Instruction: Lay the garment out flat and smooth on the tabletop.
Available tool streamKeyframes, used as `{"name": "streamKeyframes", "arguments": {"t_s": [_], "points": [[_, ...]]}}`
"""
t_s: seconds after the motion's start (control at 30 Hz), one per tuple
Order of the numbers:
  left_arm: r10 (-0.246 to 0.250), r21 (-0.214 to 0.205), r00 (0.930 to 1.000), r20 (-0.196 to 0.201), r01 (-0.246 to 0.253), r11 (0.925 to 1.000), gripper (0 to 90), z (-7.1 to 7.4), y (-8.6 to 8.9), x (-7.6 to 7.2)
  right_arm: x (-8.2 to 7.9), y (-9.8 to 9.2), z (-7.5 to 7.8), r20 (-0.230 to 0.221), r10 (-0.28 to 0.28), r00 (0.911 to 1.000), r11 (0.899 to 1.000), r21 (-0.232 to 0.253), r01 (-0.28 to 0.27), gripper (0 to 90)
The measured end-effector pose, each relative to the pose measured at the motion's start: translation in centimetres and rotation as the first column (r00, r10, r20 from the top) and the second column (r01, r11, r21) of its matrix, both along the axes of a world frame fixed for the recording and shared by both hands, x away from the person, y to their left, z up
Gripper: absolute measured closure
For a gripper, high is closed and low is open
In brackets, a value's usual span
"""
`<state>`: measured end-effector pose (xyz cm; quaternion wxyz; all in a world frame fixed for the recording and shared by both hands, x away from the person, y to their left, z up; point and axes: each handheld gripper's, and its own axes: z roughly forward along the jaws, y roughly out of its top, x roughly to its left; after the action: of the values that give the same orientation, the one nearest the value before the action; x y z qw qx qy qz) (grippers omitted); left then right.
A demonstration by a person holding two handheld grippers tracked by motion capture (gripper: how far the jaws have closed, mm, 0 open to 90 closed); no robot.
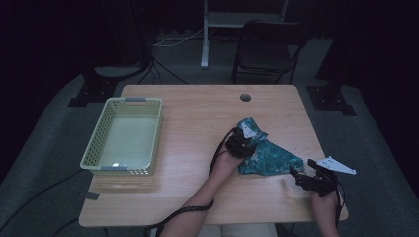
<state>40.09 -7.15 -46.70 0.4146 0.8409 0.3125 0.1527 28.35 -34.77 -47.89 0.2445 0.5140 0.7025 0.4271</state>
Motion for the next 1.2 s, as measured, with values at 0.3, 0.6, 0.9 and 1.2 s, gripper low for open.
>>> {"name": "streamKeyframes", "arguments": {"t_s": [0.3, 0.6, 0.9, 1.2], "points": [[0.004, -0.005, 0.9987, 0.051, -0.004, 1.0, 85.3, 0.9, 1.1, -0.4, 0.0, 0.0, 0.0, -0.002, -0.001, 1.0, 1.0, -0.007, 0.001, 13.9], [0.054, -0.062, 0.9979, 0.035, -0.052, 0.9968, 85.1, 2.2, 4.1, -0.1, 0.0, 0.1, 0.0, -0.002, -0.004, 1.0, 1.0, -0.01, 0.004, 13.9], [0.164, -0.138, 0.9864, 0.017, -0.16, 0.9774, 85.1, 2.5, 7.7, 0.6, 0.0, 0.2, 0.0, -0.006, -0.007, 1.0, 1.0, -0.016, 0.007, 13.9], [0.249, -0.138, 0.9682, -0.021, -0.25, 0.9584, 85.0, 1.7, 11.0, 1.3, 0.0, 0.2, 0.0, -0.006, -0.008, 1.0, 1.0, -0.018, 0.008, 13.9]]}}
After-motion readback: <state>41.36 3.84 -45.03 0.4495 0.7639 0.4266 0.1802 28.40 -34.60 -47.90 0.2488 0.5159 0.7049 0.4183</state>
